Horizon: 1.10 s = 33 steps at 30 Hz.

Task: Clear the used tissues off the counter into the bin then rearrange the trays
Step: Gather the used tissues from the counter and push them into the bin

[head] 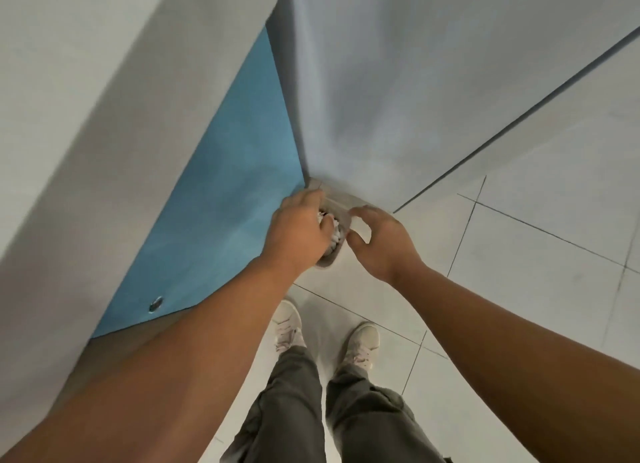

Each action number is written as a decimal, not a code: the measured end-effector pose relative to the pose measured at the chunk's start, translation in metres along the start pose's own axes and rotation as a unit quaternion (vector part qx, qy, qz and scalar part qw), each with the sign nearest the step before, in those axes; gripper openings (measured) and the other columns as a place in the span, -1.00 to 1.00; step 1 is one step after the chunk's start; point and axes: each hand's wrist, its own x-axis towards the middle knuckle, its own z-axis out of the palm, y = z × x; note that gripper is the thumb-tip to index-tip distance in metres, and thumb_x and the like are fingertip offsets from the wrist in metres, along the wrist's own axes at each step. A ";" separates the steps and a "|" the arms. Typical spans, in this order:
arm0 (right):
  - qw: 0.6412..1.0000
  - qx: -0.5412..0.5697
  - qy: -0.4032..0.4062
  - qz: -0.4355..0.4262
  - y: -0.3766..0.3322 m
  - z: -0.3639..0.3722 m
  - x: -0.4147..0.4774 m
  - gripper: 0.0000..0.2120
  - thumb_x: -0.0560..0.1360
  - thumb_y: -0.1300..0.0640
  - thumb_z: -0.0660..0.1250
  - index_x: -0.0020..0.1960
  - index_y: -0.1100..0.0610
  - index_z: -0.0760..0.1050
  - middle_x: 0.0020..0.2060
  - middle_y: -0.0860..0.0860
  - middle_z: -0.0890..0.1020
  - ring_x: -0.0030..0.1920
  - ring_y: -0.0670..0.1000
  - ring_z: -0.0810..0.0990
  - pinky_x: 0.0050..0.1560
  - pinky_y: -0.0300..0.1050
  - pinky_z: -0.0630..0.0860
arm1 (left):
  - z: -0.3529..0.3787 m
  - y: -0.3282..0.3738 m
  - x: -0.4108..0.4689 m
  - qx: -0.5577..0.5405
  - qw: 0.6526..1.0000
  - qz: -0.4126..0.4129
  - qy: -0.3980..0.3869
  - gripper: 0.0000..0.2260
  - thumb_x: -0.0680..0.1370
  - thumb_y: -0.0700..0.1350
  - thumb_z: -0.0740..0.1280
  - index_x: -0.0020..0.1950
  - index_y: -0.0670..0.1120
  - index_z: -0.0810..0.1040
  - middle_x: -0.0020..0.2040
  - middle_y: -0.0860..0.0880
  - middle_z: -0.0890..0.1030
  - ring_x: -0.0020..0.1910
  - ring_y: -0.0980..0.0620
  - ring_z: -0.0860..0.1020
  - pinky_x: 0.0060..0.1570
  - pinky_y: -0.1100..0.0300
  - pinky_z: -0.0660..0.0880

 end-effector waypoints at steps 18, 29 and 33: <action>0.956 0.022 0.110 -0.271 -0.236 -0.144 -0.103 -0.72 0.55 0.10 0.32 0.26 0.04 0.55 0.34 -0.03 0.50 0.38 -0.08 0.40 0.33 -0.39 0.22 | -0.272 0.088 -0.159 0.003 0.960 0.089 0.265 -0.67 0.61 -0.03 0.26 0.37 -0.04 0.46 0.32 0.02 0.51 0.28 0.00 0.43 0.25 0.03 0.45; 0.925 0.009 0.011 -0.379 -0.391 -0.058 -0.122 -0.73 0.56 0.12 0.30 0.25 0.00 0.56 0.36 -0.09 0.47 0.39 -0.08 0.38 0.40 -0.15 0.31 | -0.361 -0.059 -0.262 0.008 0.927 -0.049 0.373 -0.70 0.61 -0.05 0.29 0.34 0.00 0.48 0.32 0.07 0.51 0.31 0.05 0.41 0.27 0.18 0.39; 0.909 -0.009 -0.022 -0.416 -0.433 -0.017 -0.120 -0.74 0.55 0.13 0.33 0.23 -0.01 0.57 0.33 -0.09 0.49 0.37 -0.08 0.40 0.34 -0.21 0.32 | -0.368 -0.132 -0.296 0.022 0.909 -0.124 0.398 -0.70 0.57 -0.12 0.36 0.30 -0.04 0.53 0.28 0.03 0.54 0.27 -0.03 0.46 0.27 0.06 0.45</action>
